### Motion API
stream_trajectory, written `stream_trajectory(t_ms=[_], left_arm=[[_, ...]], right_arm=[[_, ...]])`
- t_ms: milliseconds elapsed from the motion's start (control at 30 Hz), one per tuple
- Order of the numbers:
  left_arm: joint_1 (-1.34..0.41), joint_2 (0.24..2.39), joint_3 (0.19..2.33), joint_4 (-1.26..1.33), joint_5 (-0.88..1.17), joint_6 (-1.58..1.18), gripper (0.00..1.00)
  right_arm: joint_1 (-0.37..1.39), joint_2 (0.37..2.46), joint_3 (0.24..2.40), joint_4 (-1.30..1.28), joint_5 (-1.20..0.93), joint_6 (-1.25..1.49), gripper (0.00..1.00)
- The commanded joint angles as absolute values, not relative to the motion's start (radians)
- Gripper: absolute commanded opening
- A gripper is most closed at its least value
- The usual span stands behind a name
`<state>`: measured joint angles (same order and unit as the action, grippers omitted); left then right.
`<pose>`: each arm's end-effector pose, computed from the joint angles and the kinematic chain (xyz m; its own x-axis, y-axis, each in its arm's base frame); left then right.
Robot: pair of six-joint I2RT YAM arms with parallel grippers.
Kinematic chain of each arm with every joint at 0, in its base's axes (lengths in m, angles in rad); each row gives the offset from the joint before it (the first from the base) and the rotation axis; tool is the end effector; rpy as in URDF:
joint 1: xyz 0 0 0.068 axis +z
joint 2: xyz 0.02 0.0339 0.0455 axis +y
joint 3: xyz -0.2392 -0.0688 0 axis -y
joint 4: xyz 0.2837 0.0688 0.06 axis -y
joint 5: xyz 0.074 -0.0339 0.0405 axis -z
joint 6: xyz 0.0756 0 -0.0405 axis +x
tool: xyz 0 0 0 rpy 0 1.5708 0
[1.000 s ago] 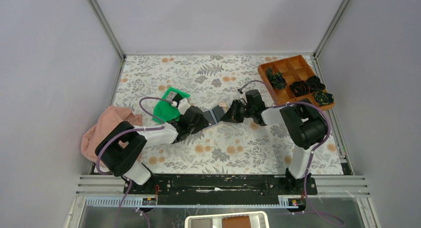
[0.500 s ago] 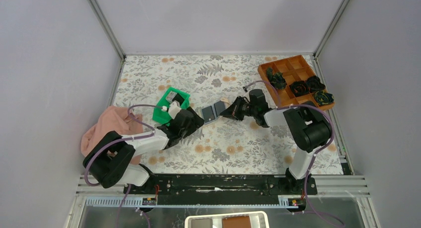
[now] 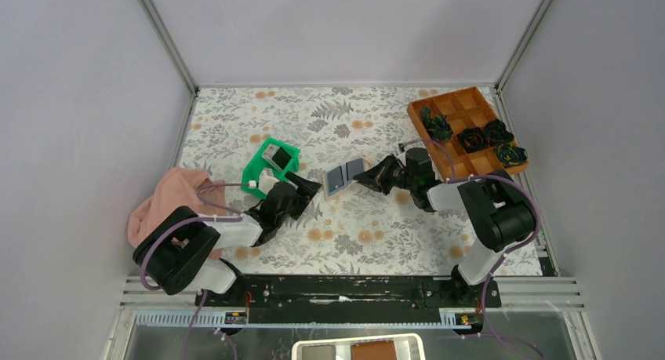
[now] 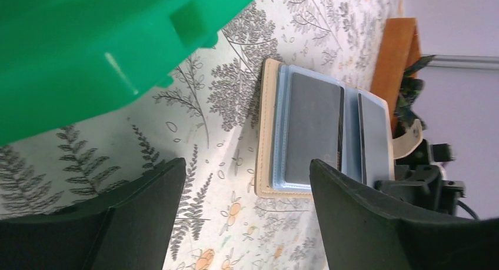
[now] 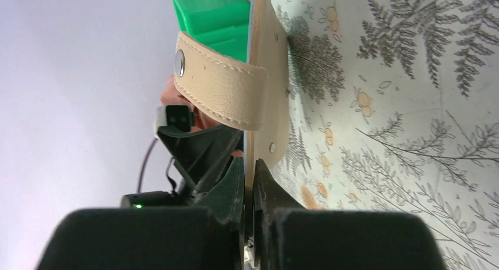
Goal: Put the credit cards into the card holder
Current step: Close the card holder at the center of the board.
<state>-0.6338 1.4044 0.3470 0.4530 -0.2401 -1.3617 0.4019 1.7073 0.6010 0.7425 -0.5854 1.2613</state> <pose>0.2470 -0.1592 0.0480 -0.5035 -0.8091 -0.3030 -0.3613 0.5157 -0.7769 0.3162 0.1798 0.0750 -0.8629 0.4958 -0.0974 0.0679 0.3047 0.9500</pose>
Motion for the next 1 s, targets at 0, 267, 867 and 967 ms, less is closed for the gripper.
stream_trajectory(t_ms=[0, 267, 867, 967], left_arm=[[-0.629, 1.483, 0.288, 0.564, -0.149, -1.441, 0.85], [-0.626, 1.600, 0.320, 0.731, -0.082, -1.444, 0.85], [-0.600, 1.670, 0.320, 0.964, -0.027, -1.477, 0.34], [-0.598, 1.655, 0.315, 0.968, -0.023, -1.473, 0.33]], right_arm=[[0.393, 1.679, 0.601, 0.893, -0.592, 1.393, 0.00], [0.393, 1.691, 0.576, 0.960, -0.610, 1.471, 0.00], [0.392, 1.726, 0.533, 1.005, -0.622, 1.493, 0.00], [0.393, 1.718, 0.522, 0.996, -0.618, 1.484, 0.00]])
